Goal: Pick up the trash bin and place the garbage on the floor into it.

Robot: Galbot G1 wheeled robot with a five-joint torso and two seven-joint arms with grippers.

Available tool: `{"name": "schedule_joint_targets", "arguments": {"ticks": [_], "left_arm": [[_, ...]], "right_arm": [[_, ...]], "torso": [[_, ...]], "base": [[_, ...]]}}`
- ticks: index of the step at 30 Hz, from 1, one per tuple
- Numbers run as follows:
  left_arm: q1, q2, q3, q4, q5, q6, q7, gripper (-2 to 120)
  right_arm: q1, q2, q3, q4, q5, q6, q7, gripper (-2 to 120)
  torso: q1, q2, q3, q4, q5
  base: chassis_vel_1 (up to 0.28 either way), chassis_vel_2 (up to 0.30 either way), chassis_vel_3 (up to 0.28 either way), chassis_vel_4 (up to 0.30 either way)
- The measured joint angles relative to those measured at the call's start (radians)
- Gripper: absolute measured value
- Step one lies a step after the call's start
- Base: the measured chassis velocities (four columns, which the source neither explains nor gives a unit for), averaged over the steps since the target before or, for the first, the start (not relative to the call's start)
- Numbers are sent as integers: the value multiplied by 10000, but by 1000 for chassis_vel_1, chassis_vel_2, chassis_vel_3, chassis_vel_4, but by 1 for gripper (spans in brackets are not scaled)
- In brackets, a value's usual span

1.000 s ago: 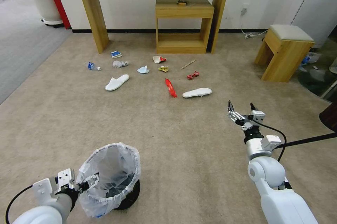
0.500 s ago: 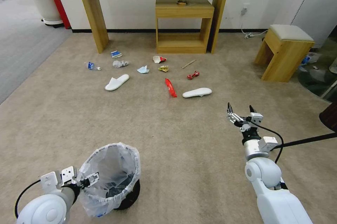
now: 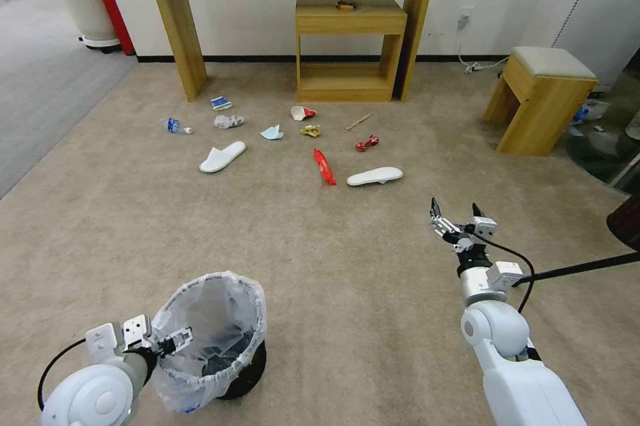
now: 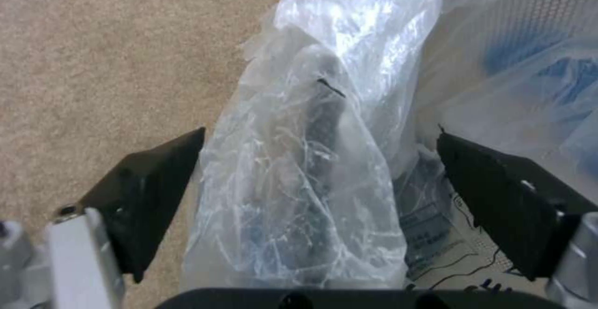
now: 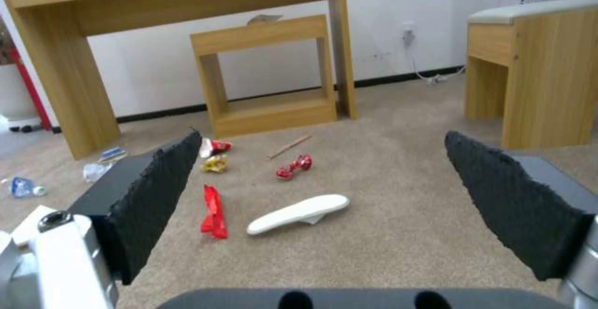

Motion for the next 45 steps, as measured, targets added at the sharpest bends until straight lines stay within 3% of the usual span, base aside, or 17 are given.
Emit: {"name": "schedule_joint_targets", "arguments": {"ticks": [4, 8, 10, 16, 19, 21, 23, 27, 30, 37, 45], "left_arm": [[-12, -11, 34, -1, -89, -4, -104, 89], [-22, -26, 39, -3, -102, -4, -122, 78], [-22, -60, 40, -19, -111, -1, -127, 67], [77, -122, 19, -71, -120, 0, -126, 53], [134, -169, 8, -106, -127, 1, -125, 34], [145, -175, 7, -113, -127, 1, -125, 33], [194, -214, 7, -136, -118, 5, -121, 19], [229, -253, 7, -147, -95, 10, -89, 7], [257, -286, 7, -174, -52, 21, -20, 1], [244, -346, -149, -256, -17, 65, 112, 1], [238, -466, -794, -994, -46, 115, 333, 0]], "right_arm": [[7, 5, -3, -14, -20, 4, 2, 100], [17, 24, -36, -36, -39, 5, 3, 100], [24, 45, -66, -44, -67, 5, 3, 100], [49, 35, -87, -44, -68, 5, 10, 100], [33, 17, -88, -22, -63, 5, 14, 100], [23, 16, -88, -17, -64, 6, 14, 100], [-64, 7, -88, 3, -64, 36, 14, 100], [-115, -22, -85, 18, -66, 57, 12, 100], [-128, -72, -87, 66, -40, 58, 13, 100], [-113, -150, -152, 134, 66, -18, 104, 100], [-88, -247, -215, 355, 198, -336, 476, 100]], "torso": [[0, 0, 0, 0, 1], [0, 0, 0, 0, -2], [0, 0, 1, 0, -4], [0, 0, 1, -1, -3], [0, 0, 1, -1, -4], [0, 0, 1, -1, -4], [0, 0, 1, -2, -3], [0, 0, 1, -2, -4], [0, 1, 1, -2, -4], [1, -2, 4, -3, -15], [2, -3, 4, -3, -12]], "base": [[0, 0, 0, 0], [0, 0, 0, 0], [0, 0, 0, 0], [0, 0, 0, 0], [0, 0, 0, 0], [0, 0, 0, 0], [0, 0, 0, 0], [0, 0, 0, 0], [0, 0, 0, 0], [0, 0, 0, 0], [0, 0, 0, 0]]}}
